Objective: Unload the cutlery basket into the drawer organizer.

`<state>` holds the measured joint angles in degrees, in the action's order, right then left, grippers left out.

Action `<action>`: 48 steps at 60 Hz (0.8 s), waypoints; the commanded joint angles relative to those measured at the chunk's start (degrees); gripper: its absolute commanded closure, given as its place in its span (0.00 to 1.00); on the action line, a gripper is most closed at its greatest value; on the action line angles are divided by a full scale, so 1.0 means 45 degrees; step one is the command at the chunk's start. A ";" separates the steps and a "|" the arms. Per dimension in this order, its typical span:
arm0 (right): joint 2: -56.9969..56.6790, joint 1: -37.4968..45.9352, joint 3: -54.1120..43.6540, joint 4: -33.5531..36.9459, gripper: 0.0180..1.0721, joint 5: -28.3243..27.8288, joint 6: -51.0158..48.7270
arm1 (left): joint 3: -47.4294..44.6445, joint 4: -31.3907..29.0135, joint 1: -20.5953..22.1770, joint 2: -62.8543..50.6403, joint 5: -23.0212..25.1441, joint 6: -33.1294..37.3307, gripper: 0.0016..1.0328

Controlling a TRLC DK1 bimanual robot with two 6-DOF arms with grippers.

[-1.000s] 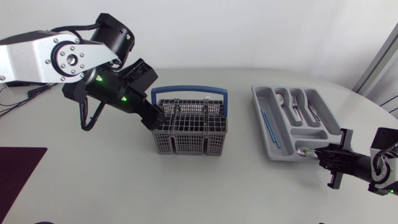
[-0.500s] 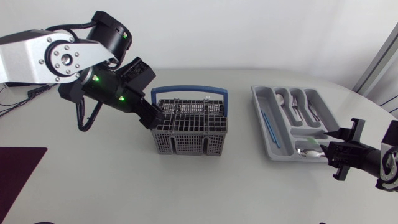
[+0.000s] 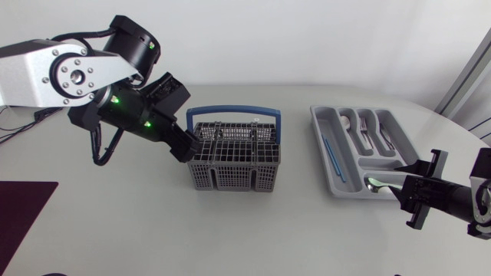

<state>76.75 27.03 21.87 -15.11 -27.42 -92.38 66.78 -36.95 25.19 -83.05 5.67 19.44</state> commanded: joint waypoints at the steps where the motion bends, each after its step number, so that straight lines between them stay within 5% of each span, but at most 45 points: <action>1: -0.0923 -0.0518 0.0492 0.1034 0.42 -0.0196 0.1466 | -0.0466 0.0027 -0.0031 0.0232 -0.0049 -0.0258 0.05; 26: -0.2915 -0.5107 0.0570 0.2460 0.39 -0.0352 0.8009 | -0.1521 0.0125 -0.0246 0.1091 -0.0049 -0.0238 0.05; 48: -0.1606 -1.0810 0.1527 0.0859 0.39 0.2324 1.1954 | -0.2360 0.0359 -0.0442 0.2068 -0.0049 -0.0219 0.05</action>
<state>66.06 -19.40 26.44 -9.37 -18.44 -43.11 57.76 -35.66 23.73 -75.50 5.63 19.44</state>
